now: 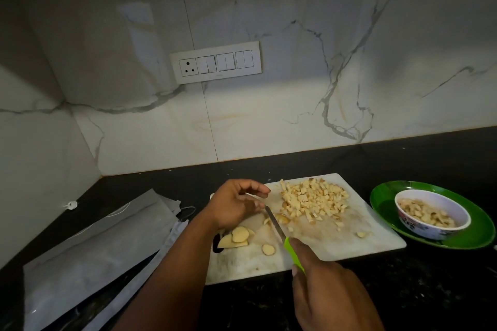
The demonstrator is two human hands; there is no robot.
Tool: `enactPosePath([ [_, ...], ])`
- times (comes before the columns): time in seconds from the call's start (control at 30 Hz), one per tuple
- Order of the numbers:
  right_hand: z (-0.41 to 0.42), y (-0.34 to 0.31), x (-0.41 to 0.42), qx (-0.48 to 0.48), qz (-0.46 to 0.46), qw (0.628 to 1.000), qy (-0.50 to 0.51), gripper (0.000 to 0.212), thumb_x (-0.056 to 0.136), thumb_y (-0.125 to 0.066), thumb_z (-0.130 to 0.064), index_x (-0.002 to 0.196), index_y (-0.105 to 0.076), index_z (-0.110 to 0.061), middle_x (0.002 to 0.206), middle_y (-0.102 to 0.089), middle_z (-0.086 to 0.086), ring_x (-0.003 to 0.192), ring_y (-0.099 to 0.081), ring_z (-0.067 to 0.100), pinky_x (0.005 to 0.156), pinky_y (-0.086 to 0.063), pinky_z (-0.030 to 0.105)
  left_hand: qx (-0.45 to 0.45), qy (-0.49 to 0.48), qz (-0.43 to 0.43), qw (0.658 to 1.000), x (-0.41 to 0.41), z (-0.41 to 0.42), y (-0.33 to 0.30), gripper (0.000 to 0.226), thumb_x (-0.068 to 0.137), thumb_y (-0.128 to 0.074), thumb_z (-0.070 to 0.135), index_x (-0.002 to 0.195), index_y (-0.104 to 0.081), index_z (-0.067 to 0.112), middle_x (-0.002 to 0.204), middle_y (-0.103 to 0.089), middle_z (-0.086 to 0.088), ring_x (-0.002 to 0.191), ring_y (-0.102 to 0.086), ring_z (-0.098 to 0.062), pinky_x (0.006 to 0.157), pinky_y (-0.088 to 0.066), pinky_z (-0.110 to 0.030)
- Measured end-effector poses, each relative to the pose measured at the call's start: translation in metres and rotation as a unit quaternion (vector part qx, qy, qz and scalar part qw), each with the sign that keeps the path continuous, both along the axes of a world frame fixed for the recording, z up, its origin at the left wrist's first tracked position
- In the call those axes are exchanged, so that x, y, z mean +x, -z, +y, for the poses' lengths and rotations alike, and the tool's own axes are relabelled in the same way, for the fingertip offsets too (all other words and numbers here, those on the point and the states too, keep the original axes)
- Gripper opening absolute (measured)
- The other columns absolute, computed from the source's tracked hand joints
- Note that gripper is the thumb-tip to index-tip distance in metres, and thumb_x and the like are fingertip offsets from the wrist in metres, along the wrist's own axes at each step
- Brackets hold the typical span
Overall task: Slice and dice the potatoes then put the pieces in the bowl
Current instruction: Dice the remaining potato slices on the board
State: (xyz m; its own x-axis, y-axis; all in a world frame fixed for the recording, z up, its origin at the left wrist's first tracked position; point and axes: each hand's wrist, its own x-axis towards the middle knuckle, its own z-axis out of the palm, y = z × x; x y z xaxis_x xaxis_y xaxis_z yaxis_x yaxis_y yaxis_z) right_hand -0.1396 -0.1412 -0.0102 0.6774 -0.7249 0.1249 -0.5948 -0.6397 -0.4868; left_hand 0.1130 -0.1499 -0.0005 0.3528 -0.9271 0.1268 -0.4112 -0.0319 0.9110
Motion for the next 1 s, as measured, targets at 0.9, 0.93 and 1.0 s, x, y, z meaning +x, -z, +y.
enactPosePath([
  [0.9,-0.003,-0.002,0.002,-0.017,0.073,0.997,0.01,0.063,0.1,-0.039,-0.044,0.155,-0.008,-0.045,0.126,-0.062,-0.005,0.118,-0.059,0.015,0.096,-0.045,0.027,-0.051,-0.046,0.026,0.997,0.004,0.003,-0.002,0.03,0.085,-0.078,-0.008,0.103,-0.077,0.015,0.088,-0.077,-0.006,0.081,-0.074,-0.02,0.076,-0.064,-0.032],
  [0.93,-0.005,-0.001,0.002,-0.015,0.068,0.997,0.021,0.064,0.099,-0.039,-0.045,0.155,-0.009,-0.045,0.127,-0.062,-0.005,0.118,-0.059,0.016,0.096,-0.046,0.028,-0.04,-0.009,0.035,0.999,0.003,0.003,-0.002,0.031,0.088,-0.072,-0.013,0.104,-0.077,0.013,0.092,-0.077,-0.007,0.086,-0.074,-0.02,0.08,-0.063,-0.033],
  [1.0,-0.007,0.002,0.002,-0.012,0.05,0.997,0.051,0.063,0.097,-0.04,-0.046,0.154,-0.013,-0.045,0.126,-0.062,-0.005,0.116,-0.06,0.015,0.095,-0.048,0.028,-0.033,0.041,0.057,0.997,0.001,0.003,0.0,0.038,0.091,-0.059,-0.021,0.105,-0.076,0.01,0.1,-0.077,-0.008,0.095,-0.074,-0.02,0.088,-0.062,-0.034],
])
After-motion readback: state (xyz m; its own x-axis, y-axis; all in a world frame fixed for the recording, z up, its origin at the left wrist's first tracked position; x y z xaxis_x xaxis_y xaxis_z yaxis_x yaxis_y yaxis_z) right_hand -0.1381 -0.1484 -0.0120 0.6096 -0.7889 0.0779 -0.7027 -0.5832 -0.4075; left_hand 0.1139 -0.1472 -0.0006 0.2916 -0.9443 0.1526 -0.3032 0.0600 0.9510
